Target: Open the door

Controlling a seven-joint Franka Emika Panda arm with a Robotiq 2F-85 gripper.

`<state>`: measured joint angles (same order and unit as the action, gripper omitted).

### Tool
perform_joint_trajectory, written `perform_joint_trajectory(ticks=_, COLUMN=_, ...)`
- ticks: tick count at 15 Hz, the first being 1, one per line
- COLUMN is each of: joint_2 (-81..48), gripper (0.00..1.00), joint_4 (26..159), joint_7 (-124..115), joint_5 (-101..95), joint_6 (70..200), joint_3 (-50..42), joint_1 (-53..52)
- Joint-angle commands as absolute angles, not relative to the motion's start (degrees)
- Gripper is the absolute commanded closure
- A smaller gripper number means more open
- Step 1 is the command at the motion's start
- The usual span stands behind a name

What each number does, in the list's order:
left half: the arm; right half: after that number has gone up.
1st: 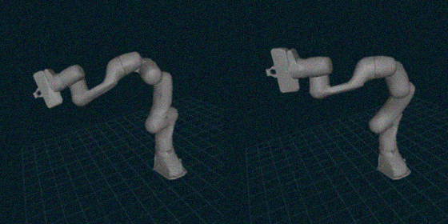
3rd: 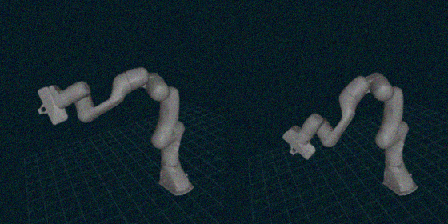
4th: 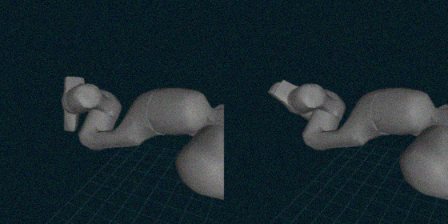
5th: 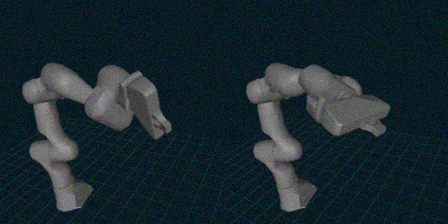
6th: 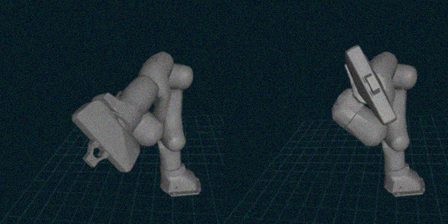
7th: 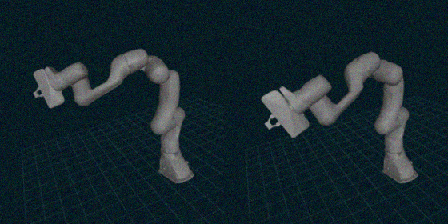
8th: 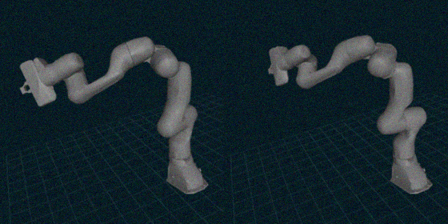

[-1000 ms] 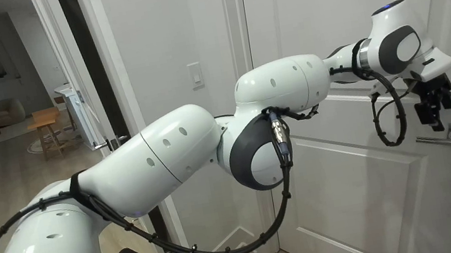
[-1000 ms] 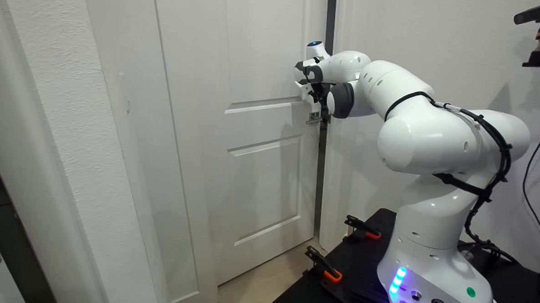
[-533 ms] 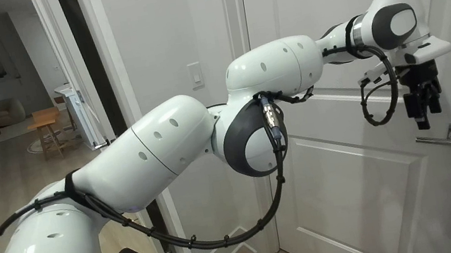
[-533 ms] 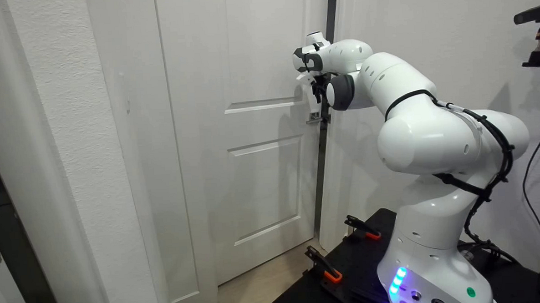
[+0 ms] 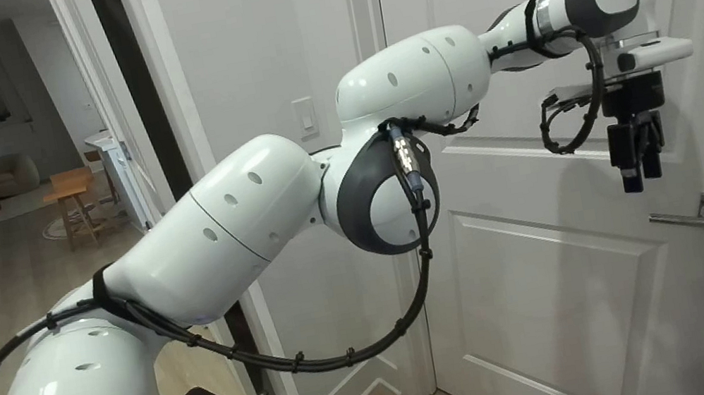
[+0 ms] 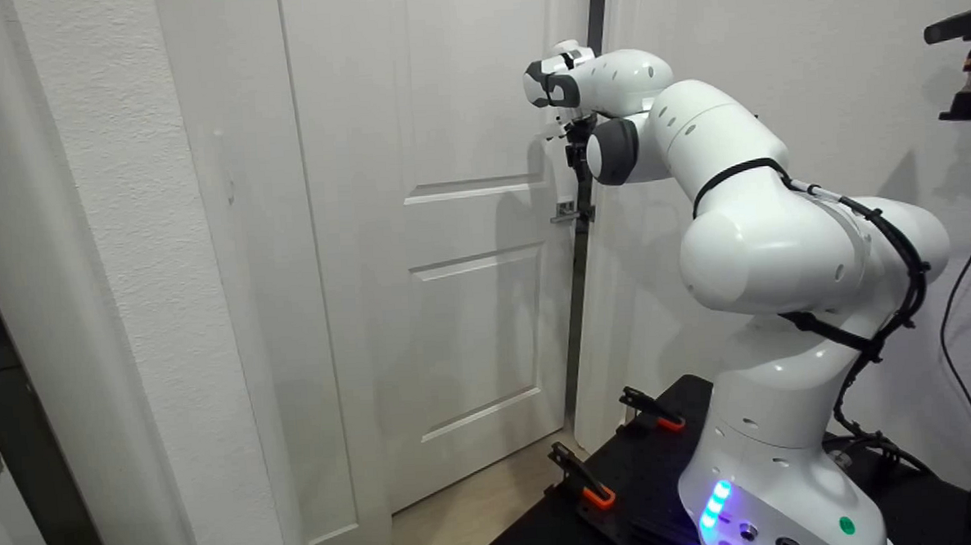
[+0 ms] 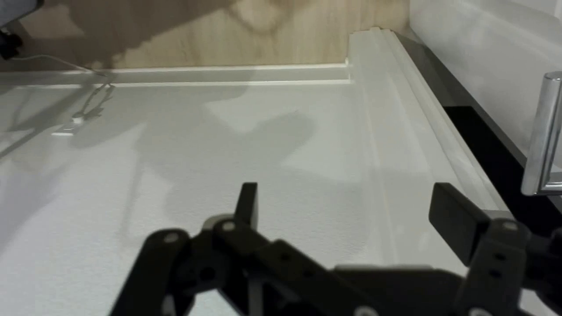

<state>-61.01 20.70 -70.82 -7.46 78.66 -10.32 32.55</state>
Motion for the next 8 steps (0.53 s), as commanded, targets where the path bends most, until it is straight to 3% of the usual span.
perform_joint_trajectory(ticks=1, joint_2=-60.05, gripper=0.0, joint_4=21.75, joint_7=-70.25, joint_5=-6.56, joint_6=78.05, joint_3=-11.52, joint_1=32.21)
perform_joint_trajectory(ticks=8, joint_2=-59.65, gripper=0.0, joint_4=21.97, joint_7=-69.88, joint_5=-6.57, joint_6=77.45, joint_3=-11.59, joint_1=32.21)
